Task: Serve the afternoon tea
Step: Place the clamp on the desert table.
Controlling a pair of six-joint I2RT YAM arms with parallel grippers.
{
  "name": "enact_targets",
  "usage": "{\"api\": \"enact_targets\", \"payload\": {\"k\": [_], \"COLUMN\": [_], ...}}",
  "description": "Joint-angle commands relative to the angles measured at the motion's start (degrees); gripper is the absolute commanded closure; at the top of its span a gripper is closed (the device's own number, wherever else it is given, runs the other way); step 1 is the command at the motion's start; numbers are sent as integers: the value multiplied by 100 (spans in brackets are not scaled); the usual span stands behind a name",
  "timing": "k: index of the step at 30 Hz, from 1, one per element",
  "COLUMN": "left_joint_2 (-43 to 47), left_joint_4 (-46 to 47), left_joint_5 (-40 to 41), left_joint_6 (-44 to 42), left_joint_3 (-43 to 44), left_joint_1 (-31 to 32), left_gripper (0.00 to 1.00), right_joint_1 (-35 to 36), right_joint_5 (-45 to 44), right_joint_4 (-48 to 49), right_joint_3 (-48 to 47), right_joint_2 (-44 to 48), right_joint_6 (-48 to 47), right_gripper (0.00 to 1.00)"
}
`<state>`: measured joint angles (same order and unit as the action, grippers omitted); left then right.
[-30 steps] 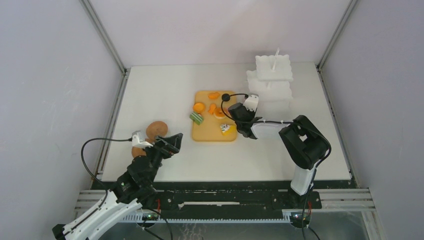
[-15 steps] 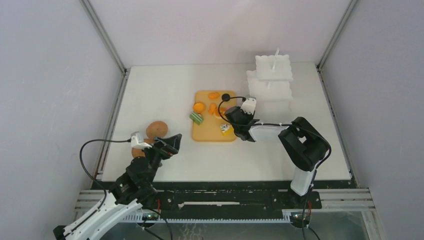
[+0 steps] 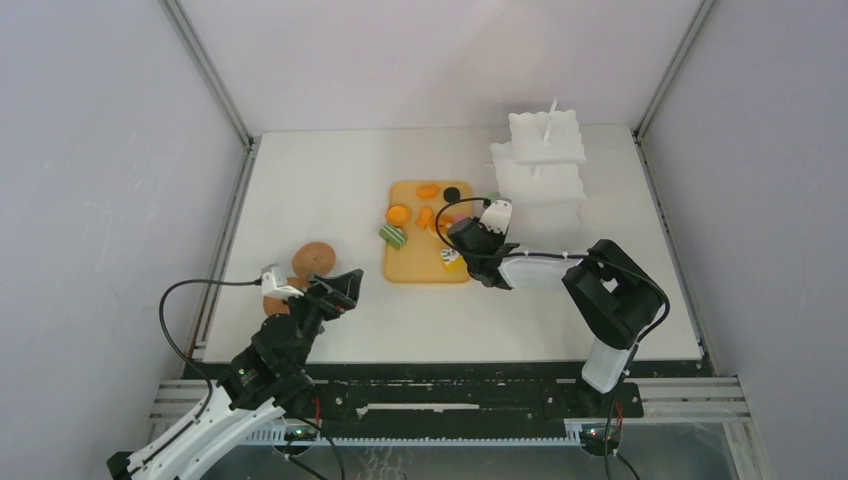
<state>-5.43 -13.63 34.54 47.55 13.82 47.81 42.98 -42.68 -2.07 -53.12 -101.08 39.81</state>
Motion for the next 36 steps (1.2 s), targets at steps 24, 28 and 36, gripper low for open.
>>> {"api": "enact_targets", "payload": {"k": [24,28,36], "left_joint_2": [-315,-356,-467], "left_joint_4": [210,257,299], "left_joint_5": [119,135,105], "left_joint_6": [-105,-101,-92], "left_joint_3": [155,132,180], "left_joint_1": [-18,-18,-19], "left_gripper": [1,1,2], "right_joint_1": [-650,-638,-431], "right_joint_5": [423,444,332], "right_joint_4": [366,314,416], "right_joint_3": [-402,-445,-157], "right_joint_2": [-68,-172,-61], "right_joint_6": [-270,-239,-145], "right_gripper": [53,50,49]}}
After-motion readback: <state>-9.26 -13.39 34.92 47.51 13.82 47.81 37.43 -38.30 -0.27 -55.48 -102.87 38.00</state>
